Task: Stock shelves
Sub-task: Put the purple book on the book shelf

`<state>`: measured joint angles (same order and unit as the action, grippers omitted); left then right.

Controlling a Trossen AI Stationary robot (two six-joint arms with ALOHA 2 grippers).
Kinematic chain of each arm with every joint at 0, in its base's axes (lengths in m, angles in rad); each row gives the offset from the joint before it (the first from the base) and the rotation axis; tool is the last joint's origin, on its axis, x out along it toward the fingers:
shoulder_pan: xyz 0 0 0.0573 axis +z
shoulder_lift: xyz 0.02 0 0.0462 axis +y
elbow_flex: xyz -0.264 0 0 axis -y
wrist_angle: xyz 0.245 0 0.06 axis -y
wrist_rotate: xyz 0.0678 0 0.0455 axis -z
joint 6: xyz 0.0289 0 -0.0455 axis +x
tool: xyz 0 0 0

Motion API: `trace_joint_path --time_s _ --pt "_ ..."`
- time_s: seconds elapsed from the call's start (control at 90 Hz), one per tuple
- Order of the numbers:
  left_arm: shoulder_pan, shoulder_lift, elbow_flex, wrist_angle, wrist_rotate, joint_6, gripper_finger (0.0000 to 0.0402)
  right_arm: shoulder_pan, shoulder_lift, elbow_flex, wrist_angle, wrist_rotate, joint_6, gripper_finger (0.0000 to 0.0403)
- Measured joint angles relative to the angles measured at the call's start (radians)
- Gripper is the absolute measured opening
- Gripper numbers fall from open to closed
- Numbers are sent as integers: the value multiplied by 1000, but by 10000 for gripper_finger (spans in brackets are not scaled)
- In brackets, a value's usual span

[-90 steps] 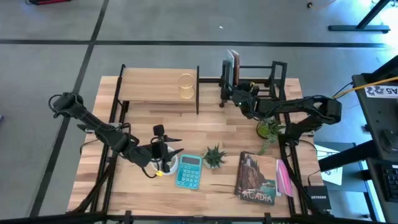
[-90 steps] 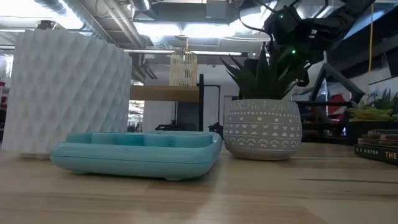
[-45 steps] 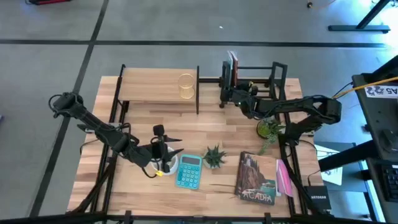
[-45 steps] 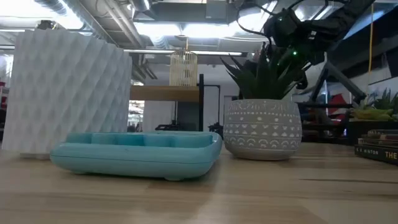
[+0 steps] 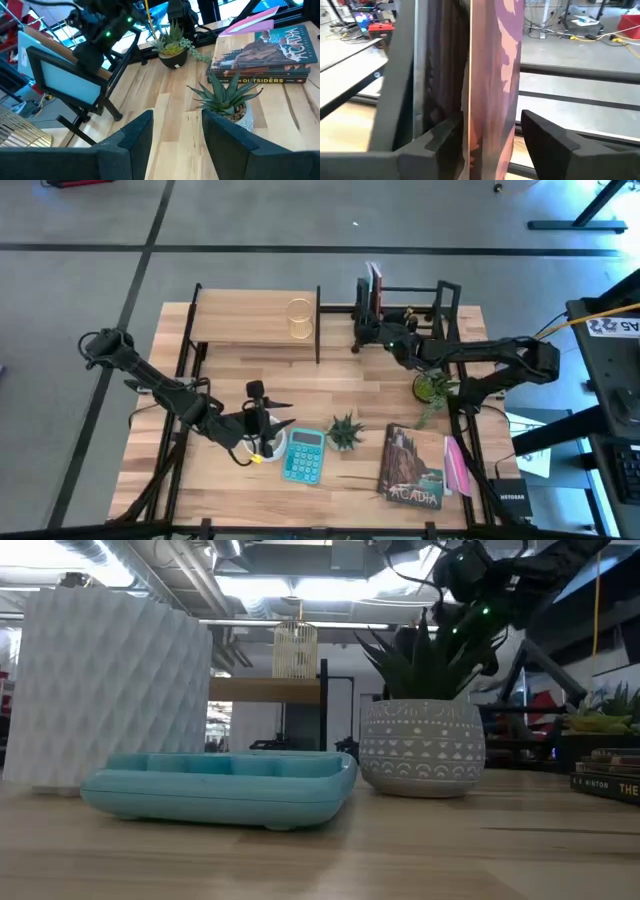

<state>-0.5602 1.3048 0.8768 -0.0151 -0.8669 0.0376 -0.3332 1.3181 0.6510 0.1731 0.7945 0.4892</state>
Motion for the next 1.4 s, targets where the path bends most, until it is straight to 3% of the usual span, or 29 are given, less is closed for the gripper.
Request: trace_joint_path --time_s 0.256,0.544,0.633,0.711,0.822,1.0,1.256,1.4 --pt "0 0 0 0 0 0 155 0 -120 0 -132 -110 -1 184" --pt "0 0 0 0 0 -4 155 -1 -336 0 -324 -447 -57 184" --pt "0 0 0 0 0 -4 155 -1 -394 0 -423 -448 -25 183" --pt "0 0 0 0 0 -4 155 -6 -415 0 -512 -344 33 175" --pt "0 0 0 1 0 4 155 -38 -385 0 -571 -245 82 150" --pt "0 0 0 6 0 28 155 -143 -245 0 -427 -263 20 89" --pt "0 0 0 -2 0 22 155 -266 -82 0 -183 -479 -80 12" --pt "-3 0 0 -5 11 -2 155 -284 -57 0 -163 -546 -108 5"
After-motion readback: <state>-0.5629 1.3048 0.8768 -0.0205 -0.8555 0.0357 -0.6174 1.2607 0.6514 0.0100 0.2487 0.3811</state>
